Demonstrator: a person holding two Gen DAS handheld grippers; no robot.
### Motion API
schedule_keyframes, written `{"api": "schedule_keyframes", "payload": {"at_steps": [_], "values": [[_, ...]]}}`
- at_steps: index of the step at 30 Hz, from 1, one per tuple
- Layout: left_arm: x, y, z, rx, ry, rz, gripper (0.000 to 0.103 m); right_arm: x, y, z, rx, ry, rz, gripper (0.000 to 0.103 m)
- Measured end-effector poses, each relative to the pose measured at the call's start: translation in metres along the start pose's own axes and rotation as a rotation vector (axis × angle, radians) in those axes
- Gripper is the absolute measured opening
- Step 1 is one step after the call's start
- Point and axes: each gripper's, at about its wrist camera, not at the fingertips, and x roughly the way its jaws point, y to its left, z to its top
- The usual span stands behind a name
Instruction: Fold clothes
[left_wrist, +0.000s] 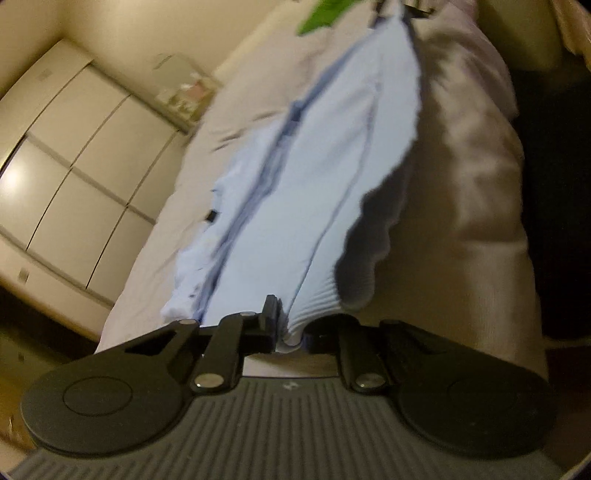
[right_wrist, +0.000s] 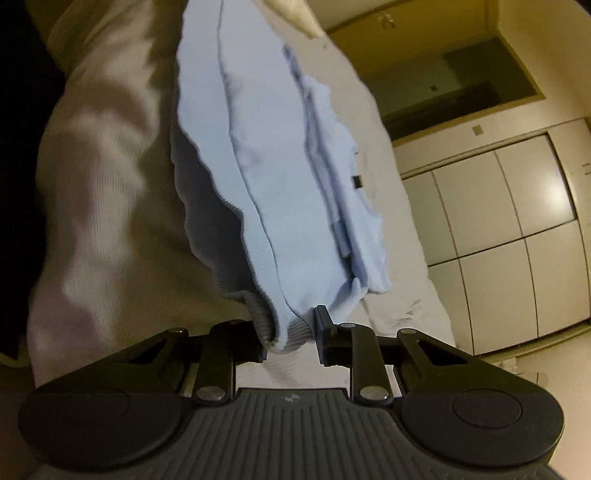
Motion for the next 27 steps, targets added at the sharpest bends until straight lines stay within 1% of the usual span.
{"api": "schedule_keyframes", "payload": {"at_steps": [3, 6, 8, 14, 17, 19, 20, 23, 25, 27], "values": [[-0.022, 0.005, 0.001, -0.057, 0.004, 0.021, 0.009, -0.019, 0.0, 0.009, 0.016, -0.015, 0.007, 0.023], [-0.066, -0.013, -0.004, -0.098, 0.008, 0.021, 0.009, -0.04, 0.007, 0.016, 0.026, -0.019, 0.028, 0.023], [-0.086, -0.023, -0.004, -0.115, 0.009, 0.02, 0.009, -0.063, 0.023, 0.012, 0.043, -0.012, 0.042, 0.023], [-0.138, -0.049, -0.002, -0.19, 0.014, -0.017, 0.009, -0.116, 0.049, 0.023, 0.08, 0.005, 0.104, 0.023], [-0.146, -0.049, 0.0, -0.224, 0.024, -0.019, 0.01, -0.133, 0.057, 0.026, 0.088, 0.019, 0.138, 0.023], [-0.144, -0.037, 0.004, -0.265, 0.023, -0.027, 0.01, -0.143, 0.058, 0.029, 0.096, 0.027, 0.148, 0.024], [-0.142, -0.031, 0.006, -0.286, 0.022, -0.031, 0.011, -0.142, 0.051, 0.031, 0.105, 0.028, 0.159, 0.024], [-0.132, 0.007, 0.018, -0.379, 0.007, -0.058, 0.012, -0.138, 0.015, 0.038, 0.164, 0.01, 0.187, 0.024], [-0.118, 0.038, 0.023, -0.447, -0.006, -0.078, 0.012, -0.122, -0.025, 0.043, 0.224, -0.014, 0.183, 0.024], [-0.094, 0.073, 0.027, -0.525, -0.005, -0.093, 0.011, -0.099, -0.069, 0.044, 0.307, -0.031, 0.183, 0.024]]}}
